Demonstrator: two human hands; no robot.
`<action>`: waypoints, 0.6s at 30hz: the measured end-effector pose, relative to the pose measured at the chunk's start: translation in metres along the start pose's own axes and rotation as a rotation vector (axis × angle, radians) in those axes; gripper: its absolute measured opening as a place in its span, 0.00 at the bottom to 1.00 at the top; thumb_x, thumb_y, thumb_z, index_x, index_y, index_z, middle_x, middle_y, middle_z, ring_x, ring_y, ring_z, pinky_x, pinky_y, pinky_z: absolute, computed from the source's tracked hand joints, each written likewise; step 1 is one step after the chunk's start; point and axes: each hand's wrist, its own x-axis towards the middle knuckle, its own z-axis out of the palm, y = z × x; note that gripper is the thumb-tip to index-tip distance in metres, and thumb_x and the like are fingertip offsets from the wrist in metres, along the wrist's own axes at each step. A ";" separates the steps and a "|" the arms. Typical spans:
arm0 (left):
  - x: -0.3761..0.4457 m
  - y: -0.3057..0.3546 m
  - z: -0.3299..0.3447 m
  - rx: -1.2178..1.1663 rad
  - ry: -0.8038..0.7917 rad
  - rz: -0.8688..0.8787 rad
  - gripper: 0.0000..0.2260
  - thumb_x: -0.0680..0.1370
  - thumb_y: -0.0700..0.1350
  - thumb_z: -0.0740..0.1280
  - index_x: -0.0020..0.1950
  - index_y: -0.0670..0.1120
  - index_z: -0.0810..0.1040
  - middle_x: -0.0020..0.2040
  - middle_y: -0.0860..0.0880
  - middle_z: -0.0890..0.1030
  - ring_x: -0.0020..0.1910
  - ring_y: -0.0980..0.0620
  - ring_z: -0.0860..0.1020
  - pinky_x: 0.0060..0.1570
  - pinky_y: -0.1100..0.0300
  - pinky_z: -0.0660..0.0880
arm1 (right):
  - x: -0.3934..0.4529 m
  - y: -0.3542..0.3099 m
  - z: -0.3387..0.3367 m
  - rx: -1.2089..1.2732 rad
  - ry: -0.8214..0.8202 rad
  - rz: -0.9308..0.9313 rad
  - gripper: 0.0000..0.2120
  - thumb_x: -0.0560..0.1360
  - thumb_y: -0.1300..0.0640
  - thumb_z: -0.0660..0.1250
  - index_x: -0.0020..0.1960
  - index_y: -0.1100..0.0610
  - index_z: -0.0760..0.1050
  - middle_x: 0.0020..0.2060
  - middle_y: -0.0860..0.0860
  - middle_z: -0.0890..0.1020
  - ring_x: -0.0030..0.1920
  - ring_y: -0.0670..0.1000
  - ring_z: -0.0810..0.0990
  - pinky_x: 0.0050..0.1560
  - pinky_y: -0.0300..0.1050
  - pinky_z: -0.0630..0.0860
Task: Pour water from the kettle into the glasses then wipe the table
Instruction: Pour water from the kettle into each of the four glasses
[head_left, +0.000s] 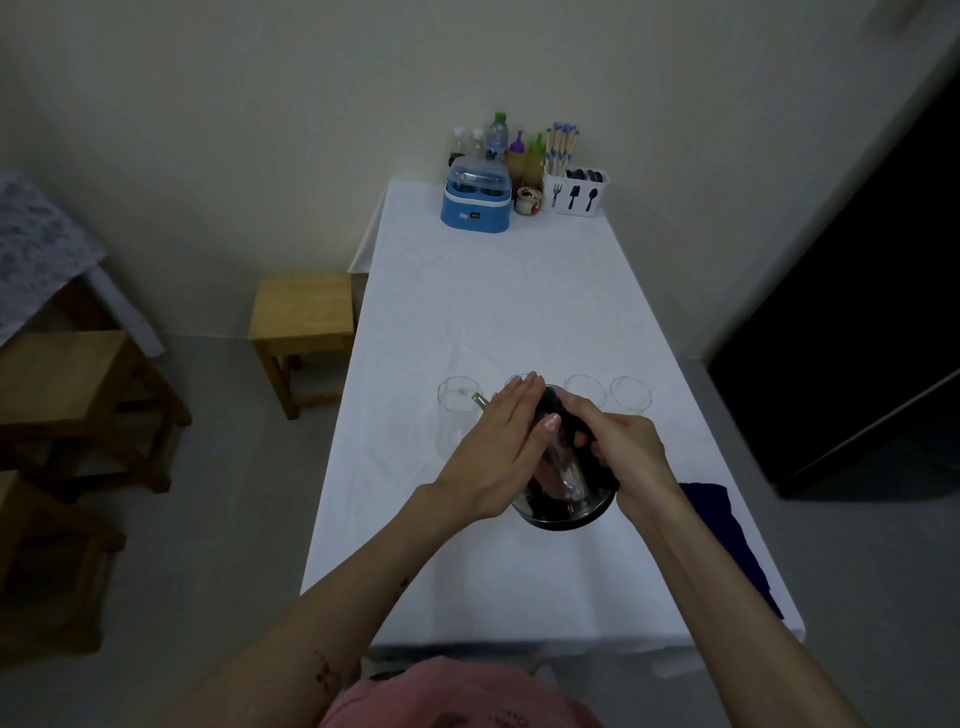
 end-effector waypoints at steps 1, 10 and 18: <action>0.000 0.000 0.001 0.001 0.003 0.005 0.26 0.84 0.54 0.49 0.79 0.45 0.53 0.80 0.52 0.53 0.78 0.59 0.47 0.73 0.67 0.43 | -0.001 -0.001 0.000 0.000 0.001 0.000 0.23 0.64 0.36 0.77 0.28 0.54 0.78 0.26 0.47 0.81 0.34 0.51 0.78 0.40 0.46 0.73; 0.002 0.004 -0.001 -0.006 0.008 0.019 0.26 0.84 0.54 0.49 0.79 0.45 0.53 0.80 0.52 0.53 0.78 0.59 0.47 0.75 0.65 0.44 | -0.005 -0.007 -0.003 0.011 0.011 0.000 0.22 0.65 0.38 0.77 0.30 0.55 0.79 0.26 0.48 0.80 0.32 0.51 0.78 0.39 0.45 0.73; 0.005 0.011 -0.005 -0.007 0.014 0.036 0.26 0.83 0.55 0.49 0.80 0.47 0.52 0.80 0.53 0.52 0.78 0.60 0.46 0.75 0.64 0.44 | -0.008 -0.015 -0.009 0.028 -0.006 -0.022 0.22 0.62 0.36 0.77 0.28 0.54 0.78 0.25 0.47 0.78 0.29 0.49 0.74 0.36 0.45 0.70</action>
